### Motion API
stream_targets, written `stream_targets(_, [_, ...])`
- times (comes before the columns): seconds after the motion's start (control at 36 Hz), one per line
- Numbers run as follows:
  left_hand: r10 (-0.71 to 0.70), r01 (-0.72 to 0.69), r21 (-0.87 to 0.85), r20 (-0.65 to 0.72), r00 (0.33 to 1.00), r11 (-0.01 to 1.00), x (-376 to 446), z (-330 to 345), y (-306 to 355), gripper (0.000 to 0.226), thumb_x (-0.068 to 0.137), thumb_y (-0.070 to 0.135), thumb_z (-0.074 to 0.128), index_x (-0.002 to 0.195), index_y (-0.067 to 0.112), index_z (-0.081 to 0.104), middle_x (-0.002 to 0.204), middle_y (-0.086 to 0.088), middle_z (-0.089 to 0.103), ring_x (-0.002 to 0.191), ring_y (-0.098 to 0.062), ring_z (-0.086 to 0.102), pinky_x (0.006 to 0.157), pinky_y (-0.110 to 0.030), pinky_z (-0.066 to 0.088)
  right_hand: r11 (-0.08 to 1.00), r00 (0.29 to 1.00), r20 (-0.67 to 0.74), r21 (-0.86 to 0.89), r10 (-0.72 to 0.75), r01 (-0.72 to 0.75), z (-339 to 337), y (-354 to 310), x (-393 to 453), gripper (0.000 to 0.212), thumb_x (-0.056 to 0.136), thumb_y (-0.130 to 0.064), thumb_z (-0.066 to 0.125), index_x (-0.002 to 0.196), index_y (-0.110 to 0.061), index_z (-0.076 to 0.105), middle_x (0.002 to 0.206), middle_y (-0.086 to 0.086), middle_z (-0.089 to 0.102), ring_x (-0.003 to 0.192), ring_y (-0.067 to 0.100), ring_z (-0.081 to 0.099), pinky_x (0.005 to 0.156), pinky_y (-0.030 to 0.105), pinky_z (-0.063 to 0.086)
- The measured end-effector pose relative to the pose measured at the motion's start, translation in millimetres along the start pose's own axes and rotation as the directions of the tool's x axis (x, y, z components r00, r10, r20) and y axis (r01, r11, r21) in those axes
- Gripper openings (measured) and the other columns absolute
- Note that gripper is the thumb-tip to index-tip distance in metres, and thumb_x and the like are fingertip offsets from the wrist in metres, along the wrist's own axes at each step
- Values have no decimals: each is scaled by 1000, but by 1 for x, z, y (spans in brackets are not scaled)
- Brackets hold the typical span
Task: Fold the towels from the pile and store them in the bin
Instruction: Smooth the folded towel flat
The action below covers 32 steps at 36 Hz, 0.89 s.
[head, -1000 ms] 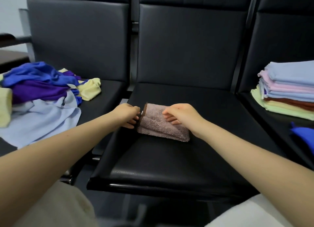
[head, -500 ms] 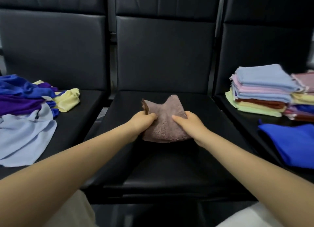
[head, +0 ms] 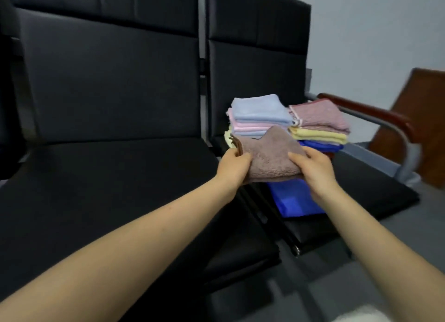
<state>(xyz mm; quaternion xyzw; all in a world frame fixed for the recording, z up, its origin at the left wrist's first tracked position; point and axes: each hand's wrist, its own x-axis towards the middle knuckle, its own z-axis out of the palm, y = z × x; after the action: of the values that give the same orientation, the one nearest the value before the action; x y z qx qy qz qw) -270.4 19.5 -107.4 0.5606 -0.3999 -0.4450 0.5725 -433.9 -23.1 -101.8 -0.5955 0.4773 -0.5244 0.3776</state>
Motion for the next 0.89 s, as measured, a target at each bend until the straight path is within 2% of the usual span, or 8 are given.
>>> stream_targets(0.11, [-32, 10, 151, 145, 989, 988, 7, 54, -18, 17, 92, 21, 58, 107, 16, 53, 101, -10, 61, 86, -25, 61, 65, -32, 56, 963, 978, -205, -268, -45, -12, -60, 21, 4, 20, 91, -12, 66, 110, -10, 68, 102, 6, 68, 95, 19, 61, 86, 34, 48])
stream_targets(0.28, [-52, -31, 506, 150, 987, 862, 10, 77, -59, 47, 88, 38, 65, 126, 14, 54, 125, -10, 61, 109, -29, 62, 91, -33, 50, 578, 961, -153, -773, 231, -262, -108, 68, 3, 58, 92, -51, 57, 132, -9, 57, 131, 15, 60, 120, 35, 54, 100, 41, 44])
stream_targets(0.42, [-27, -49, 427, 172, 985, 903, 6, 69, -55, 35, 87, 38, 66, 112, 16, 54, 98, -4, 60, 80, -22, 60, 83, -38, 56, 513, 984, -176, -846, -16, -143, -101, 54, -3, 55, 93, -49, 56, 135, -14, 52, 132, 16, 55, 126, 36, 44, 102, 45, 38])
stream_targets(0.5, [32, -94, 414, 153, 988, 906, 2, 44, -41, 26, 89, 36, 63, 107, 18, 57, 98, -3, 62, 83, -23, 60, 85, -37, 53, 617, 974, -128, -787, -187, 15, -76, 36, -7, 40, 93, -36, 60, 126, -14, 58, 121, 11, 58, 120, 31, 47, 99, 42, 39])
stream_targets(0.58, [90, -135, 426, 123, 988, 895, -8, 2, -19, 22, 93, 31, 58, 109, 15, 61, 92, -1, 60, 80, -22, 59, 78, -32, 51, 791, 970, -43, -588, -241, 171, -33, 19, -8, 19, 90, -25, 65, 107, -16, 64, 88, -1, 61, 86, 18, 58, 85, 38, 47])
stream_targets(0.67, [105, -135, 488, 88, 991, 863, -22, -48, 1, 17, 97, 28, 53, 110, 18, 59, 99, -5, 64, 77, -17, 57, 73, -33, 53, 883, 982, 71, -430, -173, 187, 20, 1, -17, 3, 90, -23, 65, 93, -22, 63, 72, -9, 56, 66, 8, 51, 72, 32, 46])
stream_targets(0.75, [126, -111, 542, 9, 992, 833, -35, -111, 14, 15, 98, 28, 51, 109, 22, 59, 102, -3, 64, 79, -15, 58, 69, -30, 51, 933, 964, 250, -317, -92, 172, 78, -14, -33, 15, 91, -22, 60, 77, -26, 62, 70, -4, 63, 63, 9, 54, 70, 32, 48])
stream_targets(0.89, [197, -30, 618, -203, 959, 786, -58, -223, 23, 8, 96, 28, 51, 96, 29, 59, 93, 6, 63, 75, -10, 58, 64, -26, 44, 966, 856, 516, -230, 15, 122, 169, -28, -71, 14, 94, -24, 56, 82, -25, 63, 67, -5, 66, 54, 5, 56, 60, 25, 44])
